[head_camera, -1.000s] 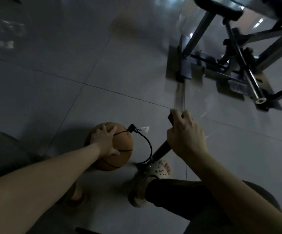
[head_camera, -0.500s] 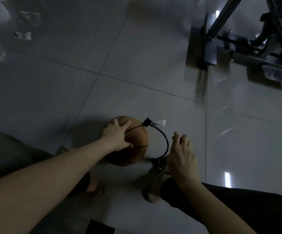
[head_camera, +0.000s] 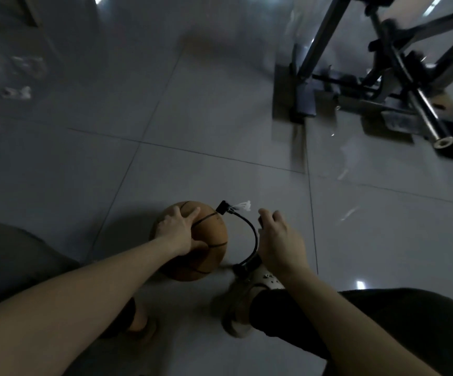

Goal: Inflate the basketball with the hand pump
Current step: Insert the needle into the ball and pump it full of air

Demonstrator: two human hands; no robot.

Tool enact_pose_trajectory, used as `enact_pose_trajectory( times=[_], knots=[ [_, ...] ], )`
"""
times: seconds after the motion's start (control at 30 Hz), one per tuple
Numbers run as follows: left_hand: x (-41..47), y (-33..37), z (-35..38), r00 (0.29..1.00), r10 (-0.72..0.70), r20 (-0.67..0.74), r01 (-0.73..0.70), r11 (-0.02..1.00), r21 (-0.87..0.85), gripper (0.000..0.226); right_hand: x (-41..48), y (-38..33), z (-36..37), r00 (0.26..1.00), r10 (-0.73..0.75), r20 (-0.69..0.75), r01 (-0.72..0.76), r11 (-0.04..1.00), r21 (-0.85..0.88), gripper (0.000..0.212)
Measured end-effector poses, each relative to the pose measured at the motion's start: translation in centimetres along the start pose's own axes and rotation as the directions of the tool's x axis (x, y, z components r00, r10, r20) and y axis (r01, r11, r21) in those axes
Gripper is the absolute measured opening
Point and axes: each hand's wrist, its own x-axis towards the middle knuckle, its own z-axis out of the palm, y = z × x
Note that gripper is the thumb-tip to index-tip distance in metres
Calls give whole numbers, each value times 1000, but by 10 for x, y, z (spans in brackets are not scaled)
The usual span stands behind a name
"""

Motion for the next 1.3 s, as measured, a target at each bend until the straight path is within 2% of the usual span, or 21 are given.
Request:
enact_pose_trajectory(
  times=[0.13,0.23,0.3,0.37,0.47,0.6,0.73,0.83,0.97,1.17,1.3],
  knots=[
    [-4,-7,1,1000,9,19,-10,1000,7,117,8,-5,-72,990,-28,-139,29,1000,3,40],
    [-6,-9,3,999,49,-15,-49,999,15,116,7,-6,-112,981,35,-191,-29,999,34,37],
    [-6,-10,1,998,55,-24,-55,998,8,116,-1,-9,-113,974,79,-213,-65,995,72,38],
    [-5,-9,-1,998,53,-18,-53,998,-15,115,-14,-16,-91,970,48,-238,-43,999,27,40],
    [-6,-6,-2,1000,17,-6,-17,1000,-18,115,-28,-21,-48,978,-40,-206,21,995,-97,46],
    [-11,-5,-1,999,34,-28,-35,999,-18,113,-20,-12,-17,983,16,-182,-29,997,-70,51],
    [-12,-6,-8,994,107,28,-104,990,-91,107,-16,-3,10,995,-3,-102,-5,997,-81,56],
    [-15,-3,-5,993,113,11,-112,989,-101,104,-13,0,29,998,7,-61,-10,999,-46,62],
    [-15,0,3,993,121,6,-120,989,-89,103,-6,3,47,998,-12,-56,9,999,-47,58],
    [-11,-4,2,996,84,34,-80,992,-94,103,-7,2,43,1000,-12,3,12,1000,-20,52],
    [-11,1,-5,999,8,-32,-9,1000,-21,106,1,-4,-9,999,-7,-42,7,1000,15,45]
  ],
)
